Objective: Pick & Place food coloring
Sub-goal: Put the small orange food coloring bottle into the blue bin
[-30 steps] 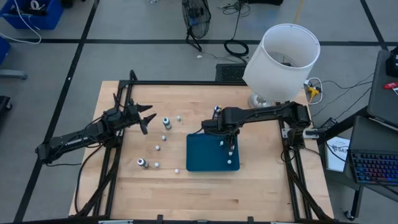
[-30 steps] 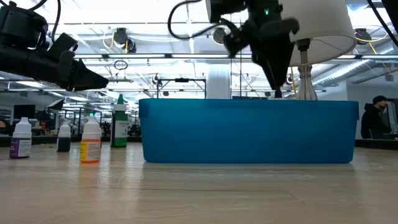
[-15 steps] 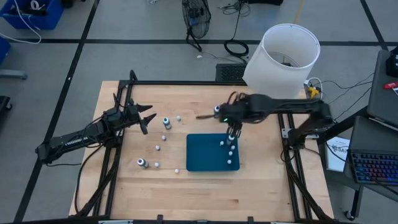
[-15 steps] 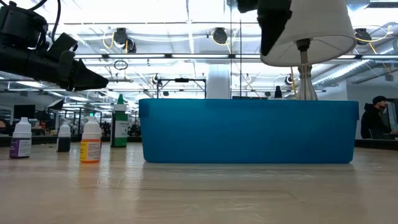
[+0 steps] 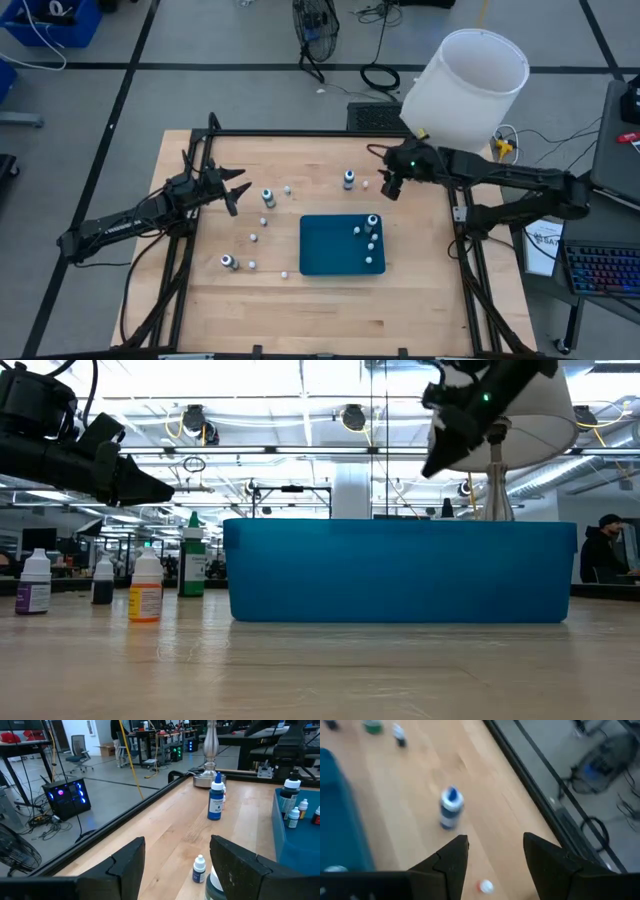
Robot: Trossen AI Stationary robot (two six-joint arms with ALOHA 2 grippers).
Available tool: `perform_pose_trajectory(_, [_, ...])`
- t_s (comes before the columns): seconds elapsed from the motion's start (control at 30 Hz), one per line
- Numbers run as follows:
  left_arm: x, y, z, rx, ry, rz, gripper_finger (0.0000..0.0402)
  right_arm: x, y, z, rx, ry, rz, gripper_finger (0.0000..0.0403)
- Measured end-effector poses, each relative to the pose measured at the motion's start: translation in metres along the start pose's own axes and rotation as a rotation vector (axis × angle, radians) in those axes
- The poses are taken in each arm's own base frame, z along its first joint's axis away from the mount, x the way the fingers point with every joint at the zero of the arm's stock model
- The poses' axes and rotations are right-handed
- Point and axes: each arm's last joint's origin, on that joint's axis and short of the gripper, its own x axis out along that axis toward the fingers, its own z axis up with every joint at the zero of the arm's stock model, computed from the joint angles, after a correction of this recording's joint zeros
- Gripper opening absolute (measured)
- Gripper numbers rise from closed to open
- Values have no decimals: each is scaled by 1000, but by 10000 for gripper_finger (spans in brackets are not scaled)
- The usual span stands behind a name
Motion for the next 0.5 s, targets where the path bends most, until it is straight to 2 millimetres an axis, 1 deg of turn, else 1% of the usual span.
perform_pose_trajectory(0.13, [0,0,0,0,0,0,225,17,-15,-18,28,109,34,180])
perform_pose_trajectory(0.23, [0,0,0,0,1,0,225,32,-20,-27,37,149,64,180])
perform_pose_trajectory(0.33, [0,0,0,0,0,0,225,43,-19,-32,40,117,59,180])
perform_pose_trajectory(0.5, [0,0,0,0,0,0,225,55,-6,-46,41,56,68,171])
